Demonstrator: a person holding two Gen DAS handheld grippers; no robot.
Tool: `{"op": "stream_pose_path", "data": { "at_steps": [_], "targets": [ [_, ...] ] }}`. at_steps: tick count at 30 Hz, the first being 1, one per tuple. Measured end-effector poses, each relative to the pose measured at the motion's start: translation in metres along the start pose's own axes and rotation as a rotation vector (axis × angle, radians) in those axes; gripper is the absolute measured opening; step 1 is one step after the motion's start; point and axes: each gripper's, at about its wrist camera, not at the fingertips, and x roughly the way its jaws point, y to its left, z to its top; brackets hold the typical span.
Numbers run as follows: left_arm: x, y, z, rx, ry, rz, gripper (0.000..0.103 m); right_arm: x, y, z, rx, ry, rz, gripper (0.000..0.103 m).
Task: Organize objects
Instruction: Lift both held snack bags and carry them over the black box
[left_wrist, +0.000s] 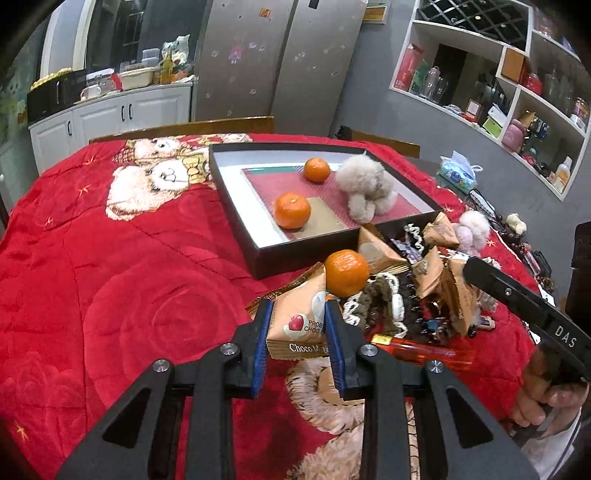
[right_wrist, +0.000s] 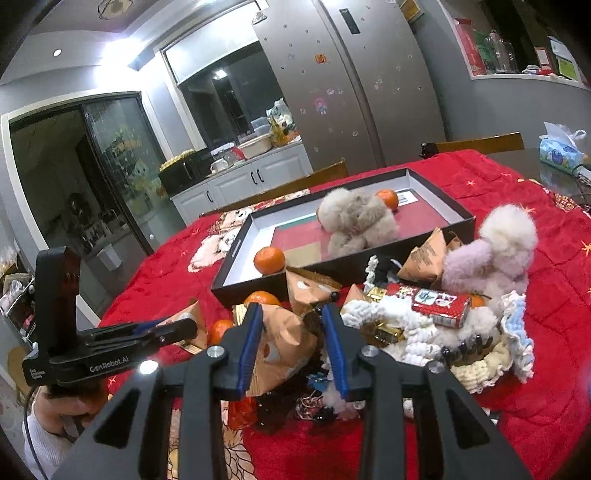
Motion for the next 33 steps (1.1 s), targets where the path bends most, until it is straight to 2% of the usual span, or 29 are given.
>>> {"op": "stream_pose_path", "data": {
  "at_steps": [12,21,25,33],
  "targets": [
    [-0.021,-0.026,0.015,0.010,-0.058,-0.030,0.027,-0.019,0.010,0.011,-0.009,-0.057,0.071,0.033],
    [-0.050,-0.042,0.030,0.025,-0.109,-0.027,0.027,-0.045,0.017,0.031,-0.034,-0.110,0.079,0.033],
    [-0.055,-0.046,0.033,0.024,-0.114,-0.025,0.027,-0.049,0.017,0.037,-0.040,-0.103,0.080,0.033],
    [-0.067,-0.054,0.056,0.019,-0.141,-0.039,0.027,-0.056,0.026,0.071,-0.087,-0.115,0.079,0.033]
  ]
}}
